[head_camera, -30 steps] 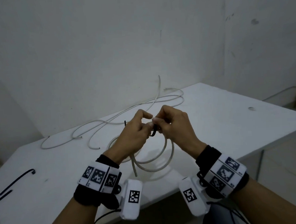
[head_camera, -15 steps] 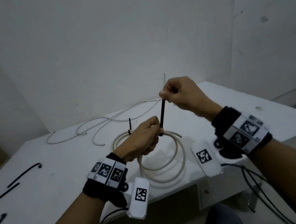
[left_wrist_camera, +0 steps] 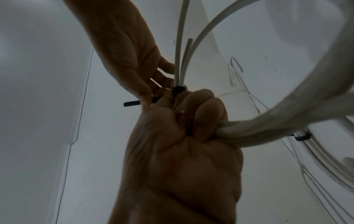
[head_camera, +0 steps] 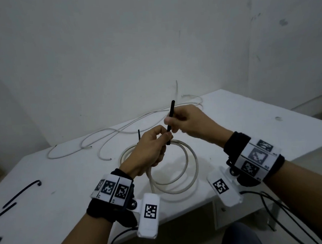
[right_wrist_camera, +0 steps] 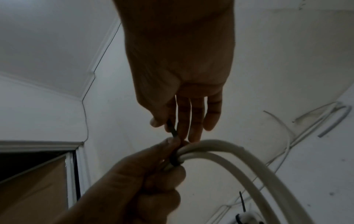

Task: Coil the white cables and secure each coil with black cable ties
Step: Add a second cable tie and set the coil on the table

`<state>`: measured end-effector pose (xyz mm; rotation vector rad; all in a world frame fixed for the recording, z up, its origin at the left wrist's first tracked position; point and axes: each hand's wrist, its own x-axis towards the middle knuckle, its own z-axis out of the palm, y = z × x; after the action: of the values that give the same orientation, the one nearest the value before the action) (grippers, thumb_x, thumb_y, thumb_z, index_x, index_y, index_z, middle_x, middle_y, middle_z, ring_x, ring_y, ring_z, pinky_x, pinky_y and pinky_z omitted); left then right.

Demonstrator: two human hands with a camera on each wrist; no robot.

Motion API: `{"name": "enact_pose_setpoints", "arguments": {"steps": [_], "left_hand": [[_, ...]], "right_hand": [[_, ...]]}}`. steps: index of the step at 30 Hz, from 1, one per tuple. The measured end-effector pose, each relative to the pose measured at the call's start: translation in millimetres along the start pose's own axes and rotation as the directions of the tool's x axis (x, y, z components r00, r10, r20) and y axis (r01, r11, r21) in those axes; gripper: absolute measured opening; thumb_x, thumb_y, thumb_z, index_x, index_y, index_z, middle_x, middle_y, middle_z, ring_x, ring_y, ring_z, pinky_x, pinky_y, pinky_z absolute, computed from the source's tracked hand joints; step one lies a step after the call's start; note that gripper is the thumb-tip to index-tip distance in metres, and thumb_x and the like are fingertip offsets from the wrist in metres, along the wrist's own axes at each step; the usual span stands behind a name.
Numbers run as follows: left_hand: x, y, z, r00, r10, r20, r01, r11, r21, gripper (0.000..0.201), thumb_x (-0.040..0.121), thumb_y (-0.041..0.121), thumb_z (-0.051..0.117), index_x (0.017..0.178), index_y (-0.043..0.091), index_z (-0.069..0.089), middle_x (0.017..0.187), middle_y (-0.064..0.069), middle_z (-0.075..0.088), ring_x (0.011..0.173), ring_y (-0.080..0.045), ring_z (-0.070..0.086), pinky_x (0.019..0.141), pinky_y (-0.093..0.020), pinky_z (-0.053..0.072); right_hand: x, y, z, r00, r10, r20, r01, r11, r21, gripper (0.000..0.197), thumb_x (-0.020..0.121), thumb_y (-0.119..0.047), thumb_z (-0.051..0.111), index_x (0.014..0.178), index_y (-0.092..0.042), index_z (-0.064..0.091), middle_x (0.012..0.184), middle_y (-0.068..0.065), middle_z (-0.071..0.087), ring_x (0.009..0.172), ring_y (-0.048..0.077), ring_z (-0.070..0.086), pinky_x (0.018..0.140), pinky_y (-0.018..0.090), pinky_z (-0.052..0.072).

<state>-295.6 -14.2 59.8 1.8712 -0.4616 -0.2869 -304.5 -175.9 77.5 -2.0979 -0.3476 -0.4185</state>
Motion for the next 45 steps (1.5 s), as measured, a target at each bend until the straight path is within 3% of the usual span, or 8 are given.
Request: {"name": "enact_pose_setpoints", "arguments": {"steps": [10, 13, 16, 19, 22, 25, 37, 45], "left_hand": [[-8.3, 0.2, -4.0, 0.997, -0.077, 0.030, 0.080, 0.989, -0.123, 0.022, 0.099, 0.026, 0.050, 0.080, 0.016, 0.044, 0.052, 0.003, 0.026, 0.041, -0.010, 0.016, 0.041, -0.017, 0.011], [-11.3, -2.8, -15.7, 0.994, -0.106, -0.039, 0.092, 0.960, -0.266, 0.019, 0.099, 0.028, 0.049, 0.087, 0.014, 0.046, 0.052, 0.004, 0.026, 0.037, -0.007, 0.018, 0.037, -0.012, 0.014], [-8.0, -3.6, -27.4, 0.991, -0.107, -0.079, 0.069, 0.920, -0.386, 0.020, 0.098, 0.031, 0.048, 0.089, 0.014, 0.049, 0.049, 0.005, 0.028, 0.034, -0.004, 0.020, 0.032, -0.011, 0.016], [-5.5, -4.5, -29.1, 0.985, -0.103, -0.136, 0.036, 0.904, -0.425, 0.024, 0.096, 0.033, 0.052, 0.097, 0.009, 0.053, 0.054, -0.001, 0.047, 0.039, -0.010, 0.040, 0.035, -0.019, 0.035], [-9.1, -10.5, -26.4, 0.965, -0.160, -0.206, 0.035, 0.861, -0.507, 0.033, 0.095, 0.036, 0.053, 0.101, 0.004, 0.058, 0.074, -0.012, 0.066, 0.065, -0.021, 0.064, 0.062, -0.034, 0.059], [-21.0, -21.1, -21.1, 0.931, -0.241, -0.275, 0.057, 0.839, -0.542, 0.035, 0.100, 0.030, 0.043, 0.091, 0.003, 0.063, 0.080, -0.013, 0.065, 0.076, -0.025, 0.065, 0.082, -0.045, 0.053], [-45.6, -44.1, -22.6, 0.994, 0.000, -0.111, -0.075, 0.731, -0.679, 0.035, 0.086, 0.004, 0.050, 0.120, 0.001, 0.059, 0.112, -0.015, 0.070, 0.100, -0.025, 0.069, 0.091, -0.036, 0.055], [-44.2, -60.3, -27.0, 0.962, -0.019, -0.273, -0.173, 0.733, -0.658, 0.039, 0.080, -0.007, 0.056, 0.117, 0.004, 0.058, 0.089, -0.007, 0.072, 0.079, -0.013, 0.071, 0.072, -0.023, 0.058]], "right_hand": [[10.2, -3.0, 7.7, 0.993, 0.082, -0.082, -0.077, 0.995, 0.065, 0.023, 0.088, -0.030, 0.064, 0.083, -0.007, 0.064, 0.073, 0.007, 0.069, 0.063, 0.016, 0.064, 0.046, 0.017, 0.042], [1.6, -3.7, 4.0, 0.974, 0.181, 0.134, -0.190, 0.980, 0.062, 0.034, 0.091, -0.043, 0.054, 0.112, -0.015, 0.056, 0.094, 0.007, 0.070, 0.082, 0.021, 0.068, 0.063, 0.029, 0.050], [-13.6, 0.9, 17.6, 0.926, 0.215, 0.309, -0.233, 0.972, 0.021, 0.031, 0.099, -0.034, 0.043, 0.105, -0.007, 0.058, 0.083, 0.011, 0.069, 0.068, 0.024, 0.067, 0.053, 0.027, 0.049], [-20.1, 9.6, 35.4, 0.959, 0.232, 0.164, -0.246, 0.967, 0.069, 0.026, 0.100, -0.025, 0.040, 0.093, -0.007, 0.059, 0.064, 0.009, 0.058, 0.047, 0.022, 0.059, 0.039, 0.024, 0.046], [-18.0, 16.9, 45.4, 0.960, 0.279, 0.018, -0.279, 0.948, 0.153, 0.027, 0.100, -0.023, 0.037, 0.092, -0.005, 0.056, 0.061, 0.009, 0.053, 0.042, 0.020, 0.055, 0.036, 0.023, 0.042], [-16.7, 20.6, 50.8, 0.940, 0.332, -0.081, -0.301, 0.917, 0.262, 0.027, 0.100, -0.023, 0.035, 0.088, -0.007, 0.053, 0.058, 0.006, 0.050, 0.041, 0.017, 0.052, 0.039, 0.023, 0.038], [-10.5, 17.6, 70.9, 0.809, 0.572, -0.139, -0.434, 0.739, 0.515, 0.027, 0.101, -0.021, 0.034, 0.095, -0.005, 0.054, 0.064, 0.005, 0.046, 0.049, 0.017, 0.042, 0.044, 0.024, 0.033], [-10.5, 6.4, 80.0, 0.790, 0.612, -0.027, -0.490, 0.658, 0.572, 0.026, 0.100, -0.023, 0.035, 0.095, -0.005, 0.054, 0.060, 0.005, 0.042, 0.044, 0.018, 0.045, 0.038, 0.020, 0.034]]}}
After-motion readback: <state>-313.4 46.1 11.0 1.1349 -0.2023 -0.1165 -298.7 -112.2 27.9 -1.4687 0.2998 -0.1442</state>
